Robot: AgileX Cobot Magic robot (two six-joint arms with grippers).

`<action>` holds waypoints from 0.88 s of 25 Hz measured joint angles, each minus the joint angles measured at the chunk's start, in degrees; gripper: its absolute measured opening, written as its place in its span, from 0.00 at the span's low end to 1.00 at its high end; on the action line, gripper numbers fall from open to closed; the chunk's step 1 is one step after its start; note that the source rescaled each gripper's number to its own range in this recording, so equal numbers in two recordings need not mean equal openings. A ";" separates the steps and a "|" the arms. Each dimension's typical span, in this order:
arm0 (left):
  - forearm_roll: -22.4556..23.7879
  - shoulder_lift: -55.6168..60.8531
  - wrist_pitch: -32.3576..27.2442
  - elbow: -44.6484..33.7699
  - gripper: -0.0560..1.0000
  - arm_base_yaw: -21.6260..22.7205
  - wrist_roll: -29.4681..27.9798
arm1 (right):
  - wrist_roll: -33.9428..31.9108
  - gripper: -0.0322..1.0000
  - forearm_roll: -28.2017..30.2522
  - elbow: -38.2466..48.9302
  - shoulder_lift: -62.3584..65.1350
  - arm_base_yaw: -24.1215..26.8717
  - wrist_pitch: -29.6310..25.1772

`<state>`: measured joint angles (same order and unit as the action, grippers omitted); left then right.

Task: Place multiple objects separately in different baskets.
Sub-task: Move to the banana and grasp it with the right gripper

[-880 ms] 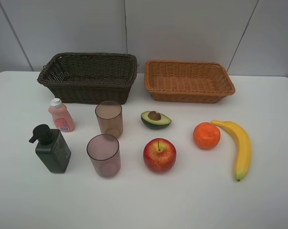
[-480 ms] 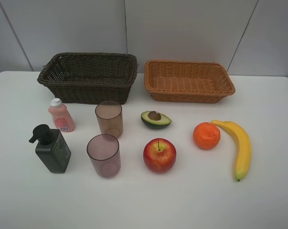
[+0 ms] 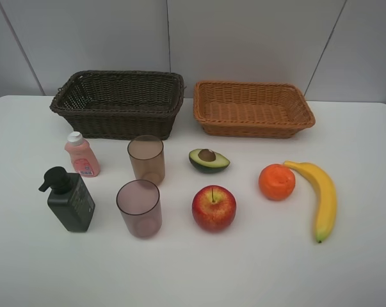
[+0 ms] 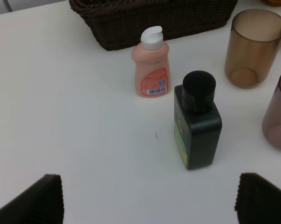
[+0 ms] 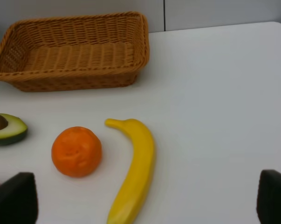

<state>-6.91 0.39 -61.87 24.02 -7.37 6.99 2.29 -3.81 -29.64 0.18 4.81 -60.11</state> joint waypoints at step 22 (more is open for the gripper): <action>0.00 0.00 0.00 0.00 0.98 0.00 0.00 | -0.14 0.98 -0.64 -6.38 -15.49 0.00 2.29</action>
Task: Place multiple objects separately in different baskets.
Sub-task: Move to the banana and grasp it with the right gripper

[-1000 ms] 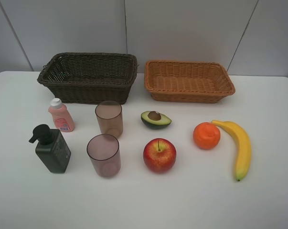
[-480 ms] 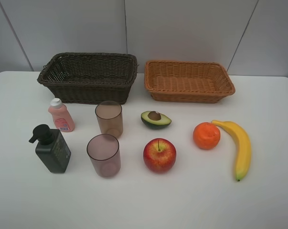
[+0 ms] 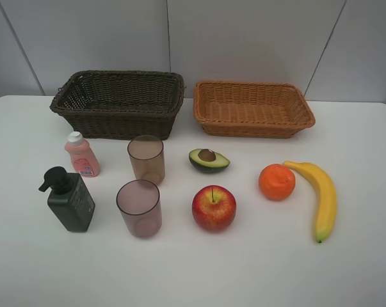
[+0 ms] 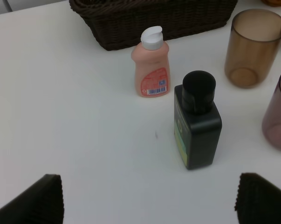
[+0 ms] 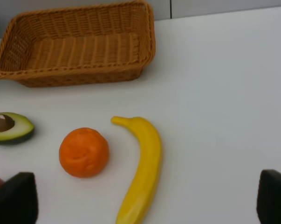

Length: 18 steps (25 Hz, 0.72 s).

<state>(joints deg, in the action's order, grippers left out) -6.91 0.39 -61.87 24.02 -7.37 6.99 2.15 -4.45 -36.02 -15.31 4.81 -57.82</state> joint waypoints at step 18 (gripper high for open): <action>0.00 0.00 0.00 0.00 0.98 0.00 0.00 | 0.00 0.98 -1.23 -2.22 -33.86 0.00 12.78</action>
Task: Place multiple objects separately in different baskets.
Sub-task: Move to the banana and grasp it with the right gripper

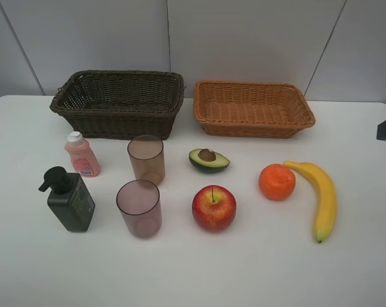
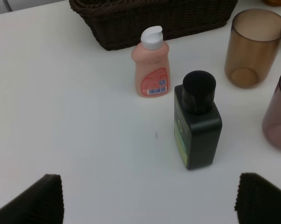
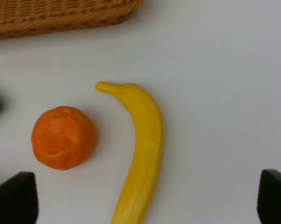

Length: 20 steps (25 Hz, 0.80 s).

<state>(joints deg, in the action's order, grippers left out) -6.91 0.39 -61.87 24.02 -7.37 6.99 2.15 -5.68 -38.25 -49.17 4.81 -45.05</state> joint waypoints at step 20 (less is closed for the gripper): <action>0.00 0.00 0.00 0.00 0.98 0.00 0.00 | 0.19 0.98 -0.02 -0.01 -27.97 0.00 12.67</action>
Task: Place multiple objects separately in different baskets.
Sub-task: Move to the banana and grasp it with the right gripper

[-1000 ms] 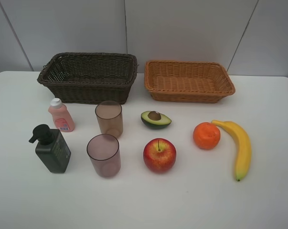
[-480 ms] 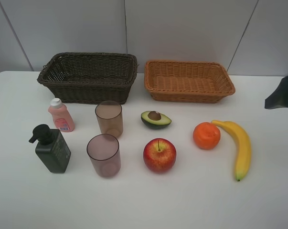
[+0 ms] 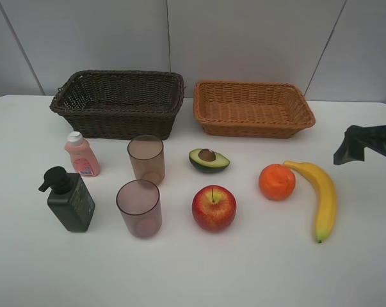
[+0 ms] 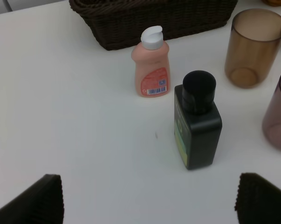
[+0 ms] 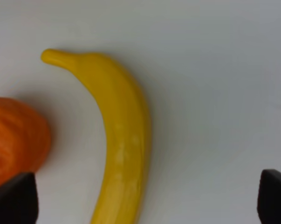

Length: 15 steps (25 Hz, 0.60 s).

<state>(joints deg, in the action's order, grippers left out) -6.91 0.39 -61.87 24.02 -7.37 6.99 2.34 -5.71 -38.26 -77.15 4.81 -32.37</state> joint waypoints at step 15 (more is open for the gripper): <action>0.00 0.00 0.00 0.00 0.98 0.00 0.00 | 0.86 0.98 -0.07 -0.05 -15.11 -2.96 6.64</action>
<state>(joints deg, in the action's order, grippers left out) -6.91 0.39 -61.87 24.02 -7.37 6.99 3.20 -5.78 -38.31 -92.26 1.85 -25.73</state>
